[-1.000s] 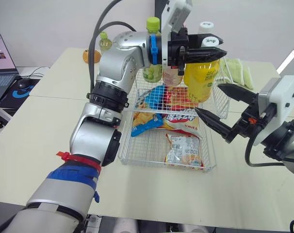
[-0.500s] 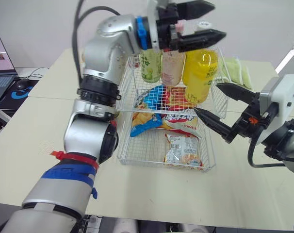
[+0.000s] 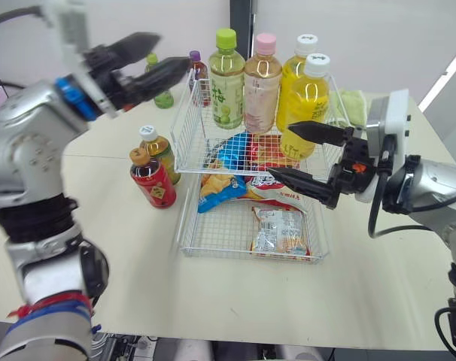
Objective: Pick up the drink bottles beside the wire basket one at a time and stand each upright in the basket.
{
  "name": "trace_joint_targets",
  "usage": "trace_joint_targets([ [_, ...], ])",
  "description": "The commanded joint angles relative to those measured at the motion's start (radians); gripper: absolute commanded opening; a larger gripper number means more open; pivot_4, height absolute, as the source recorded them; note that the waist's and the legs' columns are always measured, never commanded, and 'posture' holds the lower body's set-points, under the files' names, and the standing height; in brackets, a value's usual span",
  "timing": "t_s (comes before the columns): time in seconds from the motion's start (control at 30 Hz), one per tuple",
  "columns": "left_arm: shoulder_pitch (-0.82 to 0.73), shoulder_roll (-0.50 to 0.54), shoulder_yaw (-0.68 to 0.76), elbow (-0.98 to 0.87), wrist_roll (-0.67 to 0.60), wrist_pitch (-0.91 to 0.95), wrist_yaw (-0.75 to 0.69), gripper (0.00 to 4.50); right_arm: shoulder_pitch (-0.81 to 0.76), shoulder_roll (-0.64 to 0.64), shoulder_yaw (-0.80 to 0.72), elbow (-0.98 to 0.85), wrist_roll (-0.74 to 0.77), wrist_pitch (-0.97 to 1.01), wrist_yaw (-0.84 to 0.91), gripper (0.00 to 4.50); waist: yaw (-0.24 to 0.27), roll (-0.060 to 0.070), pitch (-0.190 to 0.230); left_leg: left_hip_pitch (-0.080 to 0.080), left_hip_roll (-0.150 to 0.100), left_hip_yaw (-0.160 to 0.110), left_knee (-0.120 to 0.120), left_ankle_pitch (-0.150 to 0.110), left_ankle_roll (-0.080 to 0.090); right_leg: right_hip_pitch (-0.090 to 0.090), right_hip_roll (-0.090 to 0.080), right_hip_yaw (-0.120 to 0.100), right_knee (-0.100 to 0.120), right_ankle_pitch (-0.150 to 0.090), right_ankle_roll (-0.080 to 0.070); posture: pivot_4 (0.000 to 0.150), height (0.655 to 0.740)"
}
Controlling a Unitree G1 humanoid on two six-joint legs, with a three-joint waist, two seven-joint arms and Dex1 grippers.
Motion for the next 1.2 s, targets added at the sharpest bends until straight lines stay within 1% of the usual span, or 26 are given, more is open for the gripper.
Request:
trace_joint_targets([
  [0.03,0.19,0.053,0.195,-0.175,-0.055,0.045,0.058,4.46,-0.053,0.04,0.048,0.056,-0.057,-0.058,0.106,4.5,0.0,0.0,0.0,0.0,0.0,0.0,0.0,0.0,0.0,0.0,0.0,0.0,0.0,0.0,0.0,0.15,0.74],
  [0.07,0.229,0.056,0.223,-0.198,-0.071,0.051,0.07,4.46,-0.059,0.047,0.054,0.068,-0.068,-0.064,0.124,4.5,0.0,0.0,0.0,0.0,0.0,0.0,0.0,0.0,0.0,0.0,0.0,0.0,0.0,0.0,0.0,0.15,0.74],
  [0.17,0.461,0.019,0.388,-0.309,-0.115,0.07,0.094,4.46,-0.092,0.08,0.087,0.124,-0.11,-0.091,0.193,4.5,0.003,0.0,0.0,0.0,0.0,-0.001,0.0,0.0,0.0,0.0,-0.001,-0.001,0.0,0.0,0.0,0.15,0.74],
  [0.27,0.754,-0.087,0.564,-0.435,-0.174,0.066,0.095,4.46,-0.129,0.116,0.119,0.183,-0.154,-0.117,0.251,4.5,-0.004,-0.001,-0.001,0.001,0.0,0.0,0.0,0.0,0.0,0.001,-0.002,-0.001,0.0,0.0,0.0,0.15,0.74],
  [0.33,0.895,-0.163,0.628,-0.496,-0.22,0.047,0.111,4.46,-0.145,0.135,0.131,0.212,-0.178,-0.131,0.282,4.5,-0.003,-0.002,-0.002,0.001,0.0,0.0,0.0,0.0,0.0,0.001,-0.002,-0.001,0.0,0.0,0.0,0.15,0.74],
  [0.43,1.112,-0.296,0.681,-0.578,-0.259,-0.015,0.108,4.46,-0.166,0.162,0.141,0.251,-0.207,-0.147,0.32,4.5,-0.002,-0.003,-0.002,0.001,0.0,-0.001,0.0,0.0,0.001,0.001,-0.002,-0.002,0.001,0.0,0.0,0.15,0.74],
  [0.5,1.212,-0.36,0.685,-0.618,-0.285,-0.055,0.115,4.46,-0.173,0.173,0.142,0.27,-0.225,-0.155,0.34,4.5,0.002,-0.005,-0.003,0.002,0.0,-0.001,0.0,-0.001,0.001,0.002,-0.002,-0.002,0.001,0.0,0.0,0.15,0.74],
  [0.53,1.253,-0.384,0.682,-0.631,-0.296,-0.077,0.119,4.46,-0.176,0.178,0.141,0.277,-0.231,-0.158,0.348,4.5,0.004,-0.005,-0.004,0.002,0.0,-0.001,0.0,-0.002,0.004,0.002,-0.002,-0.002,0.001,0.0,-0.001,0.15,0.74],
  [0.6,1.315,-0.412,0.666,-0.653,-0.31,-0.121,0.126,4.46,-0.181,0.186,0.138,0.289,-0.244,-0.162,0.364,4.5,0.006,-0.006,-0.004,0.002,0.0,-0.002,0.0,-0.003,0.005,0.002,-0.002,-0.002,0.001,0.0,-0.001,0.15,0.74],
  [0.67,1.33,-0.399,0.64,-0.657,-0.317,-0.151,0.141,4.46,-0.186,0.196,0.137,0.299,-0.253,-0.166,0.372,4.5,0.002,-0.006,-0.004,0.002,0.0,-0.002,0.0,-0.003,0.005,0.002,-0.002,-0.002,0.001,0.001,-0.002,0.15,0.74],
  [0.77,1.277,-0.334,0.589,-0.638,-0.322,-0.176,0.2,4.46,-0.189,0.21,0.133,0.302,-0.265,-0.168,0.375,4.5,0.0,-0.005,-0.005,0.003,0.0,-0.002,0.0,-0.003,0.006,0.002,-0.001,-0.002,0.001,0.002,-0.002,0.15,0.74],
  [0.9,1.123,-0.22,0.446,-0.591,-0.282,-0.178,0.284,4.46,-0.178,0.211,0.12,0.284,-0.276,-0.161,0.361,4.5,0.001,-0.005,-0.005,0.003,0.0,-0.002,0.0,-0.003,0.006,0.002,-0.001,-0.002,0.004,0.002,-0.003,0.15,0.74],
  [1.07,0.924,-0.115,0.234,-0.443,-0.137,-0.213,0.326,4.46,-0.141,0.182,0.09,0.225,-0.271,-0.134,0.326,4.5,0.002,-0.005,-0.005,0.003,0.0,-0.002,0.0,-0.003,0.005,0.002,-0.001,-0.002,0.004,0.002,-0.003,0.15,0.74],
  [1.1,0.866,-0.104,0.174,-0.397,-0.098,-0.224,0.333,4.46,-0.133,0.176,0.081,0.21,-0.269,-0.126,0.314,4.5,0.002,-0.005,-0.005,0.002,0.0,-0.002,0.0,-0.003,0.005,0.002,-0.001,-0.002,0.004,0.002,-0.003,0.15,0.74],
  [1.2,0.749,-0.101,0.064,-0.303,-0.025,-0.261,0.337,4.46,-0.119,0.161,0.062,0.18,-0.267,-0.108,0.288,4.5,0.003,-0.005,-0.005,0.002,0.0,-0.002,-0.001,-0.003,0.005,0.001,-0.001,-0.002,0.003,0.002,-0.003,0.15,0.74],
])
